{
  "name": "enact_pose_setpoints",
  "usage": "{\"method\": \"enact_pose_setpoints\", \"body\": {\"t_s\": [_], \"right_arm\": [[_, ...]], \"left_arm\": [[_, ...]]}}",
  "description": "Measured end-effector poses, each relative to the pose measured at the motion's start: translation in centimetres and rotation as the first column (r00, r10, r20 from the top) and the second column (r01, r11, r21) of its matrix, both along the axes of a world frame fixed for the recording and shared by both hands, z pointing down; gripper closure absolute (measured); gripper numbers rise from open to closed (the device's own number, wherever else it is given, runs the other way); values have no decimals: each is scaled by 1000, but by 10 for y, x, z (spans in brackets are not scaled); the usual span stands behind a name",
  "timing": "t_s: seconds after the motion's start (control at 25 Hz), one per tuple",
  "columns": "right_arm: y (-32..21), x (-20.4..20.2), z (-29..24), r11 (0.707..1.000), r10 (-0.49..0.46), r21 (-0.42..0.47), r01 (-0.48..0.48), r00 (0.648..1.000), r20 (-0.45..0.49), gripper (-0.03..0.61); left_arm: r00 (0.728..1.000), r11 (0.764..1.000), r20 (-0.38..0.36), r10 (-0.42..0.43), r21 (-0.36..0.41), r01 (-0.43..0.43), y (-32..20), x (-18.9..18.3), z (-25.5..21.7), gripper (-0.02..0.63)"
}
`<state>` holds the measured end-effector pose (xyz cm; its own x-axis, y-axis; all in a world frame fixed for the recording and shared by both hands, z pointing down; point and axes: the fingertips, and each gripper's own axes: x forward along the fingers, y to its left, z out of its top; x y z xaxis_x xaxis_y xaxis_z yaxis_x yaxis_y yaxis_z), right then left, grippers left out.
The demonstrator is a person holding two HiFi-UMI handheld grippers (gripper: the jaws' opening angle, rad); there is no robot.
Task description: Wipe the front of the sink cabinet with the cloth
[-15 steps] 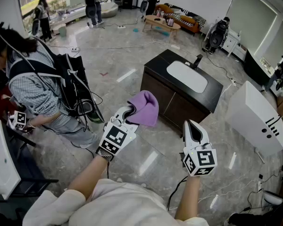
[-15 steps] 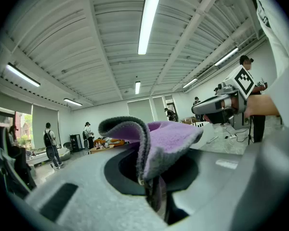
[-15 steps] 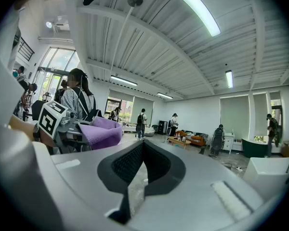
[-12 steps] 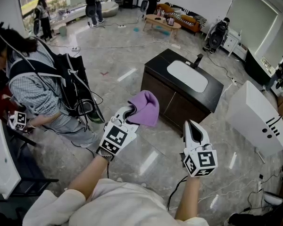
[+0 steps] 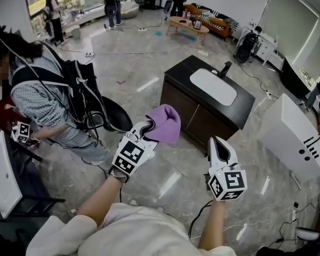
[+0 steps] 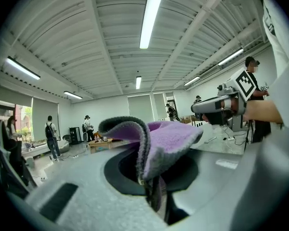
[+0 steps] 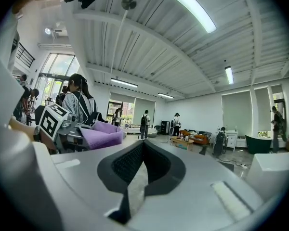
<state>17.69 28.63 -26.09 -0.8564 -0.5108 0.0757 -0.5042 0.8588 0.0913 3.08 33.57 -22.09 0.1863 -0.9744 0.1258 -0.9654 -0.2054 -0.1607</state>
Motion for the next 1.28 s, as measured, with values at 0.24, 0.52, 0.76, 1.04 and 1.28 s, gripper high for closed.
{"method": "enact_pose_setpoints", "body": {"t_s": [0.24,0.52,0.76,1.04,1.28], "right_arm": [[-18,27,-1,999,-30,-10,30,999,14,571],[-40,65,6,996,-86,-21,86,996,20,571],[-59,78,10,994,-99,-33,101,994,38,571],[-90,72,20,995,-92,-31,92,996,18,571],[-122,57,30,996,-77,-46,77,997,7,571]], "left_arm": [[998,999,-41,-46,-15,45,-11,25,0,569],[994,997,-71,-81,-4,81,-24,62,-1,569],[994,996,-63,-94,-19,92,-39,77,2,569],[992,994,-64,-105,-29,103,-68,68,10,569],[993,995,-74,-92,-33,89,-101,46,22,569]]}}
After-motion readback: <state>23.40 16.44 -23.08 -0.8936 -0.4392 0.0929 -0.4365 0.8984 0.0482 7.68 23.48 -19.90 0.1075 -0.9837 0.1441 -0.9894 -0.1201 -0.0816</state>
